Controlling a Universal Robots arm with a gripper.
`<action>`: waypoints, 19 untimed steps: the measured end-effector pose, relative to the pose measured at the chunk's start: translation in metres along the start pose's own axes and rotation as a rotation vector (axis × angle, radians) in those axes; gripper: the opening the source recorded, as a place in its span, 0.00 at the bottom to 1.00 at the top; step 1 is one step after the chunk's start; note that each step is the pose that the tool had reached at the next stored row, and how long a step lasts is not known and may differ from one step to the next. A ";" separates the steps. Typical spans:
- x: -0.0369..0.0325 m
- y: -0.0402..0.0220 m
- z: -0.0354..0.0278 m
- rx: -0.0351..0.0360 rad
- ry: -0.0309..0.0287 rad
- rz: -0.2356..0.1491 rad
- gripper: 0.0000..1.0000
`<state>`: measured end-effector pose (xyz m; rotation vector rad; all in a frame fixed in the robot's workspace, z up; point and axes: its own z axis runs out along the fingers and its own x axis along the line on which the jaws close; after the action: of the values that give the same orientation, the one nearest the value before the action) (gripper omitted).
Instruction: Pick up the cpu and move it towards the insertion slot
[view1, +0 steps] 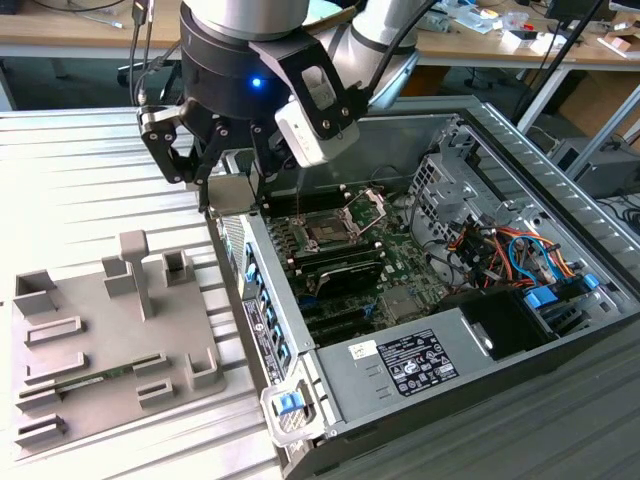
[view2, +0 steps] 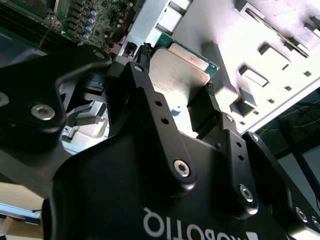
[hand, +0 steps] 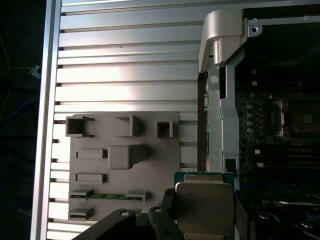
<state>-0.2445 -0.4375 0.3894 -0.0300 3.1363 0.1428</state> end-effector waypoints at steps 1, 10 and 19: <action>-0.0007 0.0000 0.0000 0.0000 0.0001 0.000 0.55; -0.0091 -0.0002 0.0000 0.0000 0.0001 0.000 0.55; -0.0173 -0.0003 0.0000 0.0000 0.0001 0.000 0.55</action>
<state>-0.2272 -0.4375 0.3894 -0.0300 3.1364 0.1428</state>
